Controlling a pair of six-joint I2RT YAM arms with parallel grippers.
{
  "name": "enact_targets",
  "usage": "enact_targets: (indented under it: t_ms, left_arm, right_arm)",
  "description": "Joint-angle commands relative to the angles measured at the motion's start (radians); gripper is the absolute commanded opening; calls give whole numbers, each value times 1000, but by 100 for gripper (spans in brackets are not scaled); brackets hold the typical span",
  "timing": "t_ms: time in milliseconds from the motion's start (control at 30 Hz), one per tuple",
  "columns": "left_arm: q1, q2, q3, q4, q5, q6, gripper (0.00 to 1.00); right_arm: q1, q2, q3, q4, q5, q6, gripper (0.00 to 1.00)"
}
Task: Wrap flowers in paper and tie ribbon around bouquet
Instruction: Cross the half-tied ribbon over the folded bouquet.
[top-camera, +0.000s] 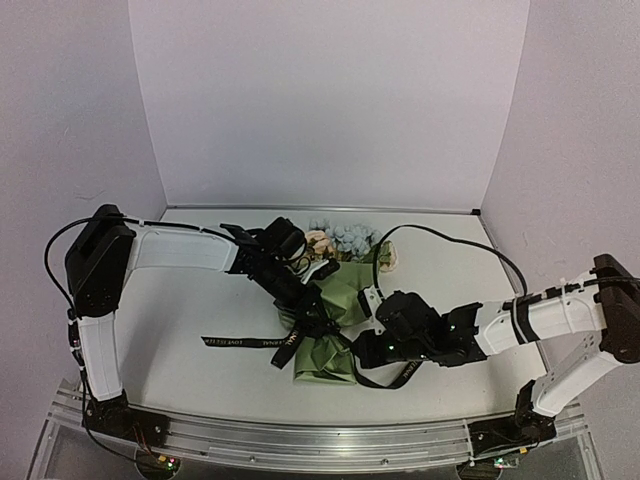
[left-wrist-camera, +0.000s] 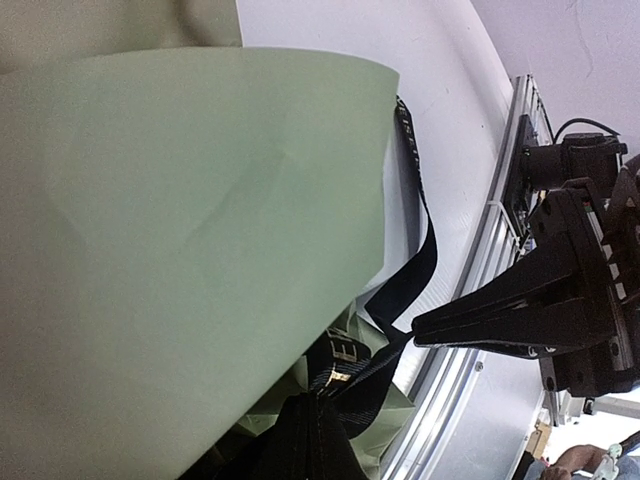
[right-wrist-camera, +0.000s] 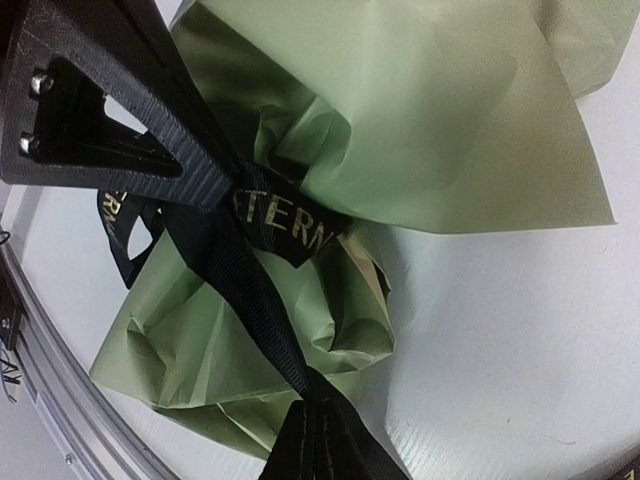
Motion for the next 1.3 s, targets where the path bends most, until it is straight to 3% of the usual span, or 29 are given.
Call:
enact_targets:
  t_ms: [0,267,567,1267]
  left_arm:
    - [7,-45,2,41,-31,-10,0]
    - [7,-44,1,43,-23,-11,0]
    - [7,-71,-7,64,15,-19,0]
    - [21,-111,-60,92,145,-25,0]
  right_arm:
    - [10,-34,-11,-30,11,-9,0]
    - [12,-43,-1,-37,26,-16,0]
    - [8,65,144,-3,-17,23,0]
    - [-125,264,92,426,-140,229,0]
